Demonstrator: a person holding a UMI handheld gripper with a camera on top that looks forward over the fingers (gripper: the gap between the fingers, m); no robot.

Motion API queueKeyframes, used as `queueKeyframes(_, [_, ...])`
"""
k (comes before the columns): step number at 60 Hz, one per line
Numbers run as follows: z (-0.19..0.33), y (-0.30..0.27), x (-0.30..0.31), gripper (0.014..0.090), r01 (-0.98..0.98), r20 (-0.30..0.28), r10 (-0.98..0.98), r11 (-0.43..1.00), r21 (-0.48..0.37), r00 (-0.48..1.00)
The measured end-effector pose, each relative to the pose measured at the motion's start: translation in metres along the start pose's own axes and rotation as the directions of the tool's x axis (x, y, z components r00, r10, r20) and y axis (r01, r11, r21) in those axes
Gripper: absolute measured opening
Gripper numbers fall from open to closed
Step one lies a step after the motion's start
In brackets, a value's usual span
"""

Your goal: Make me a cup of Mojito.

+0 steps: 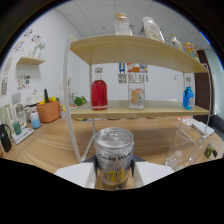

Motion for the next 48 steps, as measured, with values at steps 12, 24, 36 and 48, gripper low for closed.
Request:
queueKeyframes(12, [-0.011,-0.006,0.000,0.0855,0.025,-0.027,-0.026,0.998,-0.053,0.999])
queueKeyframes(24, [-0.052,-0.040,-0.018,0.0861,0.046,-0.006,-0.046,0.995,-0.085,0.999])
queueKeyframes(36, [-0.108,-0.050,-0.019,0.0862,0.064,-0.009,-0.067,0.982,-0.180,0.998])
queueKeyframes(48, [-0.150,-0.027,0.019,0.0862,0.066,-0.038,-0.080,0.956,-0.287,0.996])
